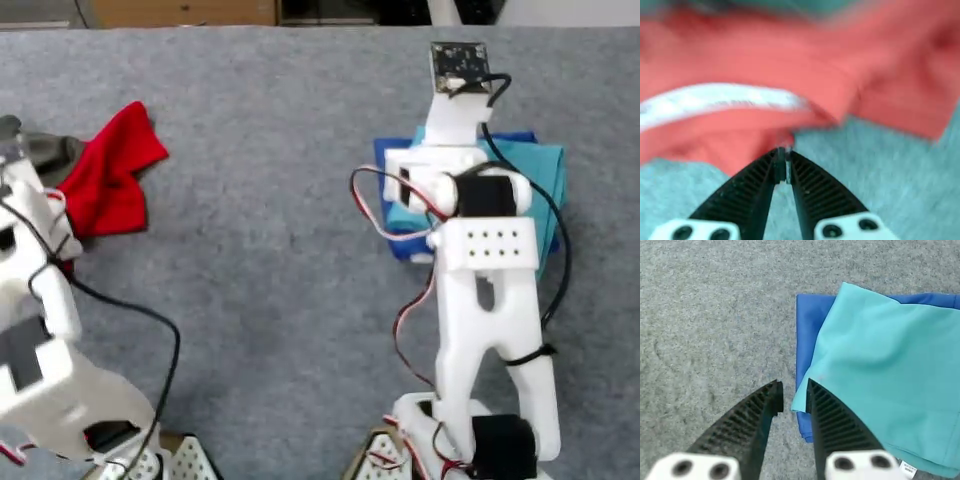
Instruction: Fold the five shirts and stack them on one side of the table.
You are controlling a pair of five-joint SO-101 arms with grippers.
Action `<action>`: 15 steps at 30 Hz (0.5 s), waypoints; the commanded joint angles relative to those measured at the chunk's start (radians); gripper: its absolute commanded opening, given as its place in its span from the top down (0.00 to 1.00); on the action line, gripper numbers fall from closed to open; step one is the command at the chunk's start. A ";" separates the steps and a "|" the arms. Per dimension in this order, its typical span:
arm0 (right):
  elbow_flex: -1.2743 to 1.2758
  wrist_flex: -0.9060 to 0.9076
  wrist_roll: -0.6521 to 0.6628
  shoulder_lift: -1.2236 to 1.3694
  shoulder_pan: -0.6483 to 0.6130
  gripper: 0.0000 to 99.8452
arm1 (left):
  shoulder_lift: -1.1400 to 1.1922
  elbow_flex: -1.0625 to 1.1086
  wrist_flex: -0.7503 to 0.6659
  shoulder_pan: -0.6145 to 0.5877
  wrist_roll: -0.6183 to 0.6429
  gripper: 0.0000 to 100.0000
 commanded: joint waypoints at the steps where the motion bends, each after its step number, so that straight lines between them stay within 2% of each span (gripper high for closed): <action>1: -0.027 -0.002 -0.003 -0.028 -0.015 0.91 | -0.208 0.097 -0.032 0.009 0.018 0.98; 5: -0.027 0.002 -0.003 -0.028 -0.013 0.91 | -0.381 0.239 -0.057 0.020 0.034 0.98; 9: -0.027 -0.002 -0.003 -0.028 -0.013 0.91 | -0.410 0.396 -0.253 0.014 0.012 0.98; 11: -0.027 -0.002 -0.003 -0.028 -0.013 0.91 | -0.418 0.442 -0.304 0.011 -0.031 0.94; 15: -0.025 0.000 -0.003 -0.028 -0.012 0.91 | -0.464 0.388 -0.244 -0.015 -0.051 0.95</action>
